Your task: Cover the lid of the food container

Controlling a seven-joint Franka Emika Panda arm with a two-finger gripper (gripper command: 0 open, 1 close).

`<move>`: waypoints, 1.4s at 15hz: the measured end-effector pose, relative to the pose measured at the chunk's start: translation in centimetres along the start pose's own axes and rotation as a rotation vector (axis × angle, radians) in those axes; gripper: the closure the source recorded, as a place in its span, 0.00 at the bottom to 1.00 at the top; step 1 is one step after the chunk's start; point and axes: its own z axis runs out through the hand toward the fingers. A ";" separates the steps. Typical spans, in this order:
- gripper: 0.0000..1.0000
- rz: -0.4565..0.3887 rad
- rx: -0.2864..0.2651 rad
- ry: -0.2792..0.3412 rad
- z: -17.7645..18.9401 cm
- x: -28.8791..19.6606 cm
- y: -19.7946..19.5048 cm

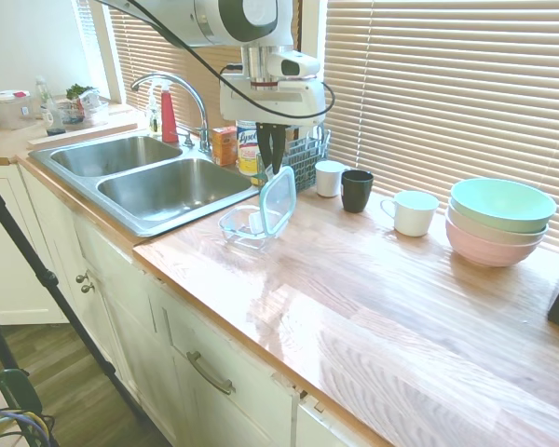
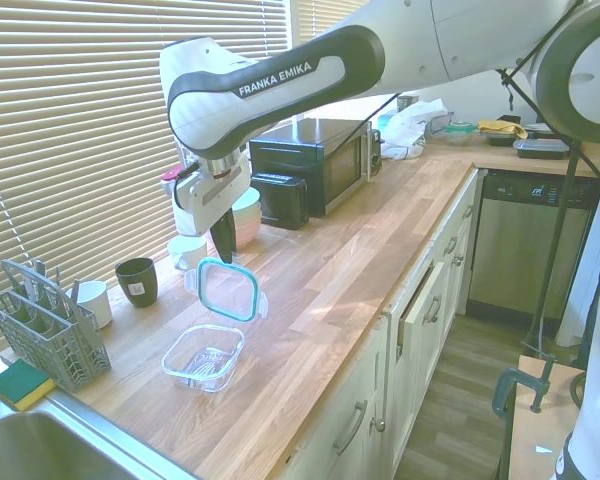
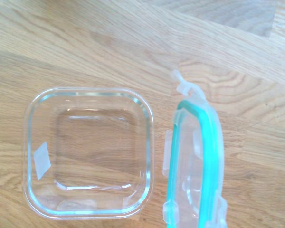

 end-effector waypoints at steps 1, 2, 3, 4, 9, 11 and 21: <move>1.00 0.000 -0.004 0.002 0.0 0.1 -0.3; 1.00 -0.002 -0.007 0.004 0.0 0.2 -0.4; 1.00 -0.003 -0.010 0.003 0.1 0.3 -0.7; 1.00 -0.004 -0.013 0.001 0.3 0.3 -0.9; 1.00 -0.014 -0.040 0.015 0.6 -1.1 -3.1; 1.00 -0.019 -0.051 0.022 0.8 -1.8 -4.0; 1.00 -0.034 -0.096 0.043 2.5 -5.2 -8.7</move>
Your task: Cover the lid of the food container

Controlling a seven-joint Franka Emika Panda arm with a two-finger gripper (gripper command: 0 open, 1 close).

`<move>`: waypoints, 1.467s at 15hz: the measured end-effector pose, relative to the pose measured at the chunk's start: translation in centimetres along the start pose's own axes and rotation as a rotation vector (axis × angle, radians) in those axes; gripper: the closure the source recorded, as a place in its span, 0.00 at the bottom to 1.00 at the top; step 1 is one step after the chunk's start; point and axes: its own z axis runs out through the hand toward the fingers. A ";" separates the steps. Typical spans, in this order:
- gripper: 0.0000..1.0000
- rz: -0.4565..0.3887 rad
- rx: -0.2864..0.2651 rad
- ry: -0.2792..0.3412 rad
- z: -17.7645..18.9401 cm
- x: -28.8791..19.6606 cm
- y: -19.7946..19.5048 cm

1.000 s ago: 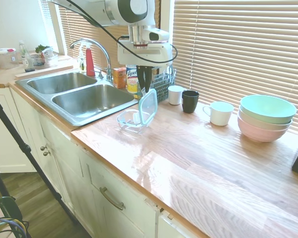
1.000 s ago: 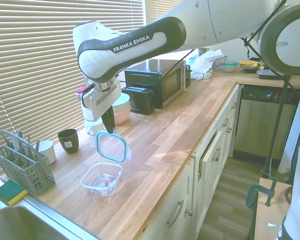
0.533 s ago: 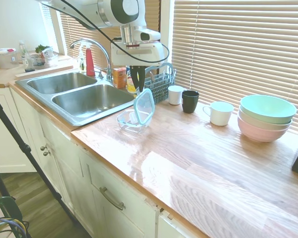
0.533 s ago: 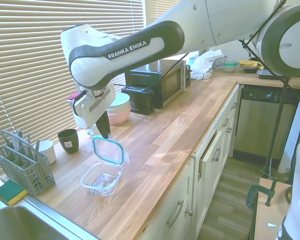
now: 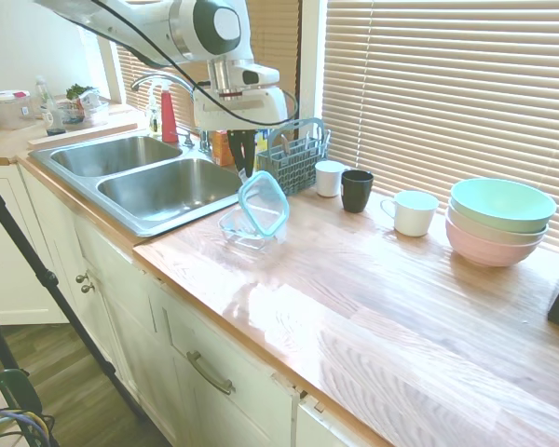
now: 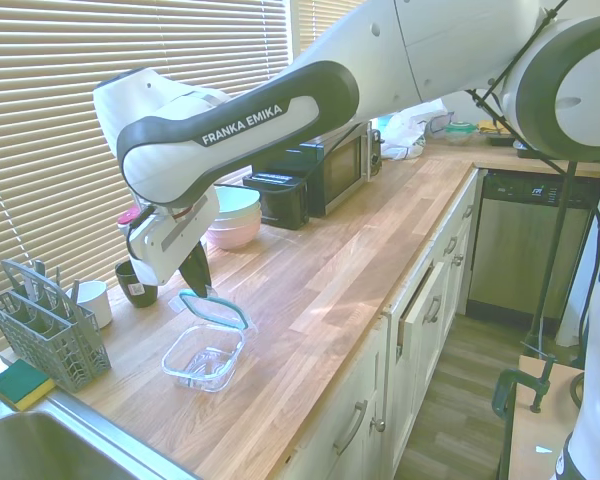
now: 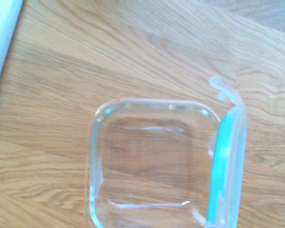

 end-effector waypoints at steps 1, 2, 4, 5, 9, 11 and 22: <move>1.00 -0.002 -0.004 0.006 0.0 -0.4 -0.5; 1.00 -0.002 -0.009 0.010 0.0 -0.7 -1.0; 1.00 -0.005 -0.020 0.013 0.6 -1.2 -2.4; 1.00 -0.004 -0.026 0.013 1.2 -1.5 -3.2; 1.00 -0.016 -0.053 0.019 2.8 -2.7 -6.3; 1.00 -0.022 -0.062 0.020 3.0 -3.5 -7.3; 1.00 -0.019 -0.108 0.009 6.6 -3.6 -9.0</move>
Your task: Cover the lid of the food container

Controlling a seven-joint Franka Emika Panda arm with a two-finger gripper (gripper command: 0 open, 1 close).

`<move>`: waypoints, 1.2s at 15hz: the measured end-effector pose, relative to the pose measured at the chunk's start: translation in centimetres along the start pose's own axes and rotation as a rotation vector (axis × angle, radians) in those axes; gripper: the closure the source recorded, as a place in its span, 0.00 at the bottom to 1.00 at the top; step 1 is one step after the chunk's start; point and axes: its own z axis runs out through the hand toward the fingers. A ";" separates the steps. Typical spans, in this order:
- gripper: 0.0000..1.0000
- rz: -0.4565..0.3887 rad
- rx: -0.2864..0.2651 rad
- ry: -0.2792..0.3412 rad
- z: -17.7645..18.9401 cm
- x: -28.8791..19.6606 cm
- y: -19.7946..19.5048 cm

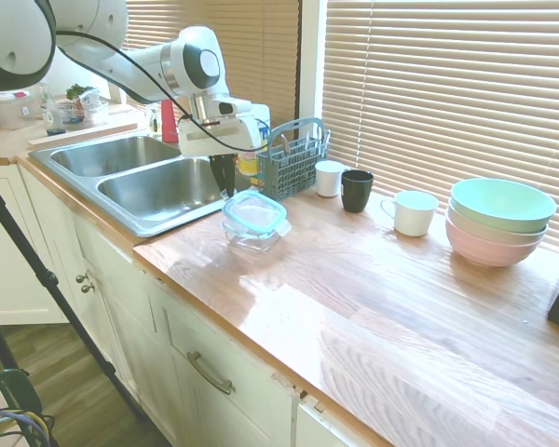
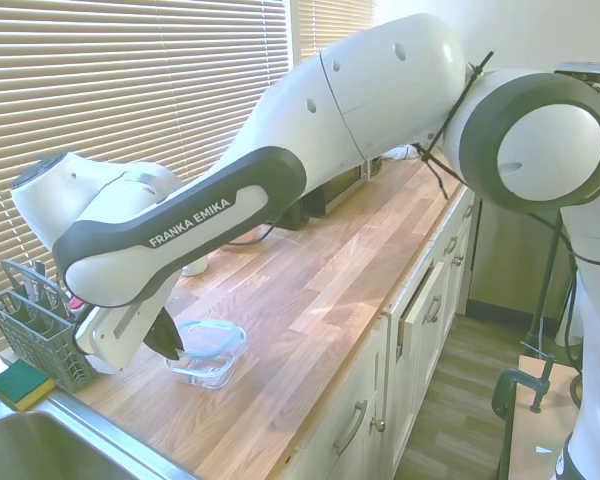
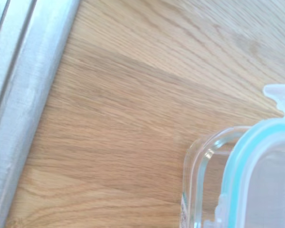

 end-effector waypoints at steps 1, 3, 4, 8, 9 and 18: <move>1.00 0.001 -0.003 0.000 0.4 0.0 -0.2; 1.00 0.006 -0.011 -0.004 1.2 0.1 -0.4; 1.00 0.007 -0.012 -0.005 1.5 0.1 -0.5; 1.00 0.012 -0.014 -0.008 2.4 0.2 -0.8; 1.00 0.013 -0.015 -0.009 2.6 0.2 -0.9; 0.00 0.029 -0.022 0.007 2.3 -1.0 -1.9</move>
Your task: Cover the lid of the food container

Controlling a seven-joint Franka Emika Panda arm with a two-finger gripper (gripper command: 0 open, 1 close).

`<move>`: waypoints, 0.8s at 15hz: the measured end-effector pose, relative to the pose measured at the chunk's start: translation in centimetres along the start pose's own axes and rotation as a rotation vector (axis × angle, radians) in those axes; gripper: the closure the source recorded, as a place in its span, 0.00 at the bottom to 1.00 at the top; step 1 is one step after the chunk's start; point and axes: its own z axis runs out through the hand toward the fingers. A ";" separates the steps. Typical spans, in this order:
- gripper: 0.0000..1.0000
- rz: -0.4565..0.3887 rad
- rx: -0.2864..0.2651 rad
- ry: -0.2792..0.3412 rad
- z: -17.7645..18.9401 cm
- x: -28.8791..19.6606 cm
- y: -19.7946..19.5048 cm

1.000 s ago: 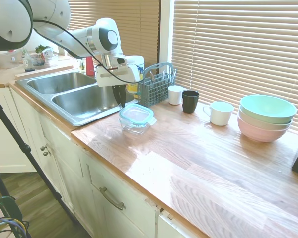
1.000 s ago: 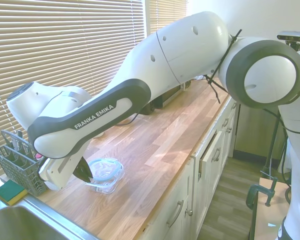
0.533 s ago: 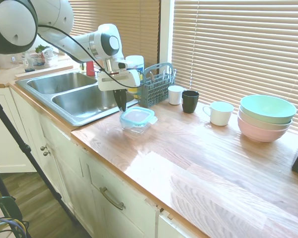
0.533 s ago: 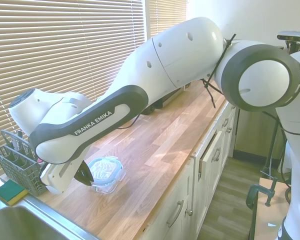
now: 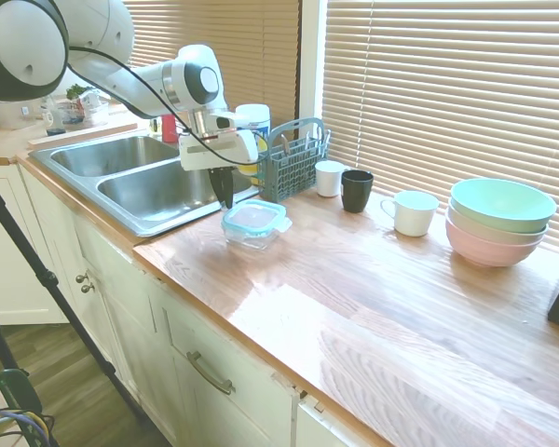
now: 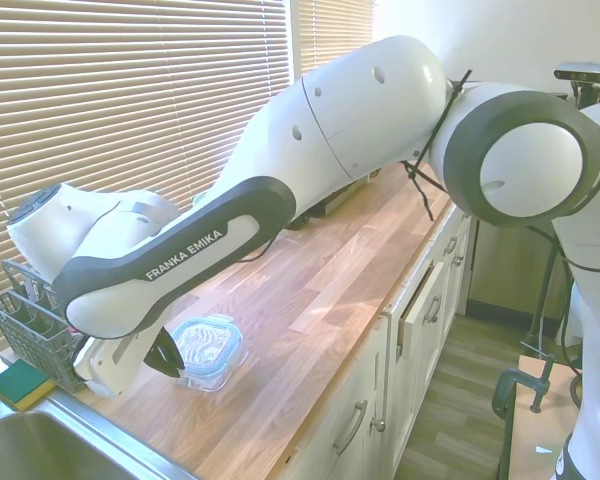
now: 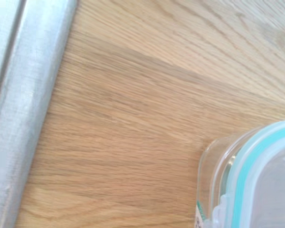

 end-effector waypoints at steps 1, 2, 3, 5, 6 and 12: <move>0.00 0.005 -0.001 0.002 0.0 -0.2 -0.1; 0.00 0.008 -0.001 0.002 -0.1 -0.3 -0.2; 0.00 0.009 -0.002 0.001 -0.1 -0.4 -0.3; 0.00 0.015 -0.009 -0.003 0.3 -0.5 -0.4; 0.00 0.017 -0.010 -0.004 0.4 -0.5 -0.4; 0.00 0.014 0.013 0.011 -1.3 -1.8 -1.1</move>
